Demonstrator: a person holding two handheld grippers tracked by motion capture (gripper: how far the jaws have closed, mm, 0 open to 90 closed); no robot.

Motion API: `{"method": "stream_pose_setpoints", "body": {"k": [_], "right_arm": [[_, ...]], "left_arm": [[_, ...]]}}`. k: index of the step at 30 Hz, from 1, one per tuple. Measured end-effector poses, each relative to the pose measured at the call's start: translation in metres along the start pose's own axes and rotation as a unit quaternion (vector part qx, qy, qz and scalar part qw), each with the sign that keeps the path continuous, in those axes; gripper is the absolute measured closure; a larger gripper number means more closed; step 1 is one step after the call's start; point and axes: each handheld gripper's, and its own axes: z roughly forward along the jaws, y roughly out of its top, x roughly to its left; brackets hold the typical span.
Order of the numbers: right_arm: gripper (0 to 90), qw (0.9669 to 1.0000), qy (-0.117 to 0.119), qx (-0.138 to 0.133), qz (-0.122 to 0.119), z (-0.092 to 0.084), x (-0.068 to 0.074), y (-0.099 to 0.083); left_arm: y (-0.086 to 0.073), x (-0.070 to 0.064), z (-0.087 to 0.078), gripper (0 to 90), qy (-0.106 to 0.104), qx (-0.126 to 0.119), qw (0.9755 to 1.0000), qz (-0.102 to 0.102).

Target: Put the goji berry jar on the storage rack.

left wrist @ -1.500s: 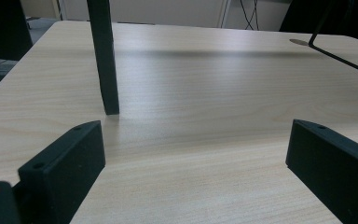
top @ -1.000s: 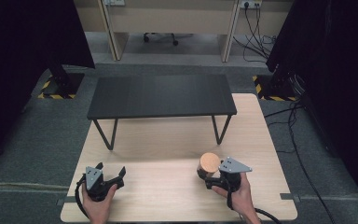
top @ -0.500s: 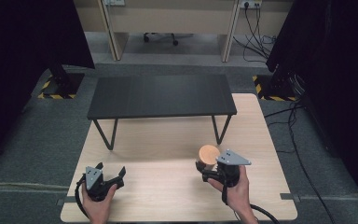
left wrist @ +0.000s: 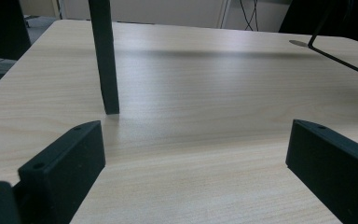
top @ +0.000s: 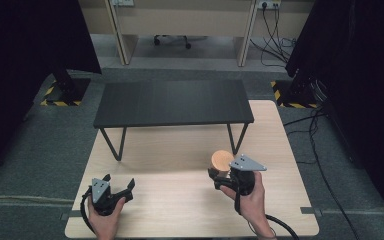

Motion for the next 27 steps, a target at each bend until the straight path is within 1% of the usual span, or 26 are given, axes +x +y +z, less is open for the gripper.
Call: {"method": "stream_pose_setpoints", "body": {"k": [7, 12, 18, 23, 27], "right_arm": [[26.3, 1.0, -0.005, 0.002, 0.001, 0.0, 0.002, 0.005], [26.3, 1.0, -0.01, 0.001, 0.001, -0.002, 0.005, 0.014], [26.4, 0.9997, -0.019, -0.014, 0.0, -0.008, 0.015, 0.035], [26.3, 0.9994, -0.022, -0.024, -0.007, -0.007, 0.021, 0.052], [26.3, 0.9993, -0.025, -0.027, -0.01, -0.004, 0.023, 0.06]], "left_arm": [[0.0, 0.0, 0.0, 3.7, 0.0, -0.001, 1.0, -0.001], [0.0, 0.001, 0.0, 3.7, -0.001, 0.0, 1.0, -0.002], [0.0, 0.001, 0.0, 3.7, -0.001, 0.0, 1.0, -0.002], [0.0, 0.001, 0.0, 3.7, -0.002, 0.0, 1.0, -0.003], [0.0, 0.002, 0.0, 3.7, -0.003, 0.0, 1.0, -0.003]]}}
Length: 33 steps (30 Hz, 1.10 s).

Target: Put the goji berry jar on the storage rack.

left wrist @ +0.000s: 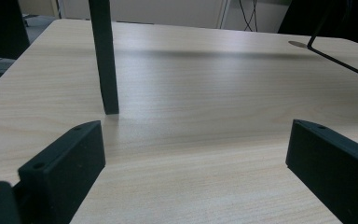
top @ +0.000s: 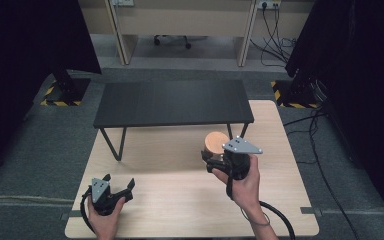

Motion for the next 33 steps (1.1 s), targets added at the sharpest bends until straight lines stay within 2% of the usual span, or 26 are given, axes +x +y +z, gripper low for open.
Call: {"method": "stream_pose_setpoints", "body": {"k": [8, 20, 25, 33], "right_arm": [[26.3, 1.0, -0.004, -0.006, -0.001, 0.003, 0.0, 0.013], [26.4, 0.9995, -0.018, -0.026, -0.004, 0.012, -0.001, 0.048], [26.3, 0.9992, -0.027, -0.028, -0.002, 0.025, -0.003, 0.065], [26.3, 0.9987, -0.047, -0.016, 0.009, 0.056, -0.009, 0.092]], "left_arm": [[0.0, 0.0, 0.0, 3.7, 0.001, 0.0, 1.0, 0.0], [0.0, -0.001, 0.0, 3.7, 0.001, 0.001, 1.0, 0.001], [0.0, 0.0, 0.0, 3.7, 0.0, 0.0, 1.0, 0.0], [0.0, 0.001, 0.0, 3.7, -0.001, 0.0, 1.0, -0.002]]}}
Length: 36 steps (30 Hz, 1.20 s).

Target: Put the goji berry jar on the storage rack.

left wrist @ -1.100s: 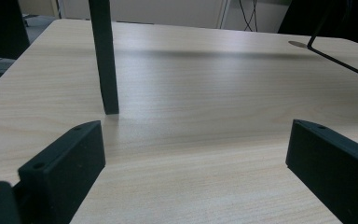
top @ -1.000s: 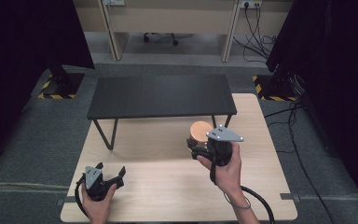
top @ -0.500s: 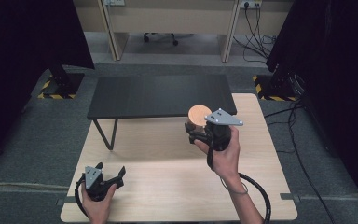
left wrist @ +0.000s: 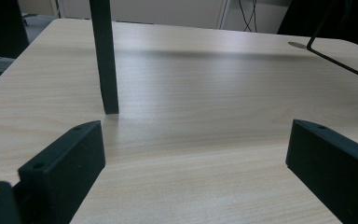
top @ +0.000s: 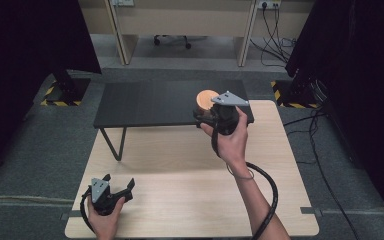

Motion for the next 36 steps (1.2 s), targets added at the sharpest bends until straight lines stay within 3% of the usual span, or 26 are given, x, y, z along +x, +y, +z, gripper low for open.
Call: {"method": "stream_pose_setpoints", "body": {"k": [9, 15, 20, 36], "right_arm": [[26.3, 0.9991, -0.02, 0.032, 0.018, 0.042, -0.006, 0.021], [26.3, 0.9984, -0.033, 0.041, 0.022, 0.058, -0.003, 0.023], [26.3, 0.9982, -0.036, 0.043, 0.021, 0.064, -0.003, 0.023], [26.4, 0.9993, -0.033, 0.01, 0.015, 0.067, -0.005, 0.004]], "left_arm": [[0.0, 0.0, 0.0, 3.7, -0.001, -0.002, 1.0, 0.002], [0.0, 0.001, 0.0, 3.7, -0.002, 0.0, 1.0, 0.002], [0.0, 0.001, 0.0, 3.7, -0.002, -0.002, 1.0, 0.002], [0.0, 0.0, 0.001, 3.8, -0.002, -0.002, 1.0, 0.002]]}}
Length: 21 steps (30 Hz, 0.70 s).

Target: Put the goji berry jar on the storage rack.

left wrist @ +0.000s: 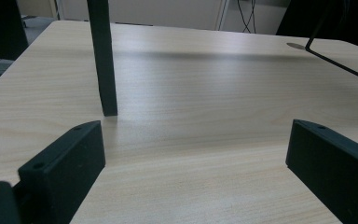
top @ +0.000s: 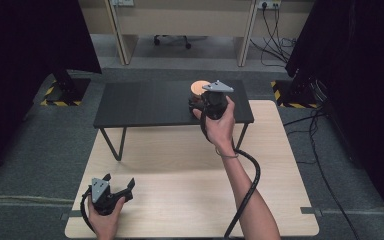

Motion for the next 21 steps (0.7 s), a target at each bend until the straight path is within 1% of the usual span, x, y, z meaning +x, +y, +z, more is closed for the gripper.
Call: {"method": "stream_pose_setpoints", "body": {"k": [14, 18, 21], "right_arm": [[26.3, 1.0, 0.0, -0.002, 0.002, 0.0003, -0.0005, -0.0008], [26.3, 1.0, 0.001, -0.002, 0.001, 0.0002, -0.0005, -0.0007], [26.2, 1.0, 0.002, -0.001, 0.001, 0.0001, -0.0011, -0.0006]], "left_arm": [[-0.0003, 0.0001, 0.0002, 3.7, 0.001, -0.001, 1.0, -0.001], [-0.0015, 0.0003, 0.0002, 3.7, 0.001, -0.005, 1.0, -0.007], [-0.0007, 0.0004, 0.0001, 3.7, 0.001, -0.003, 1.0, -0.004]]}}
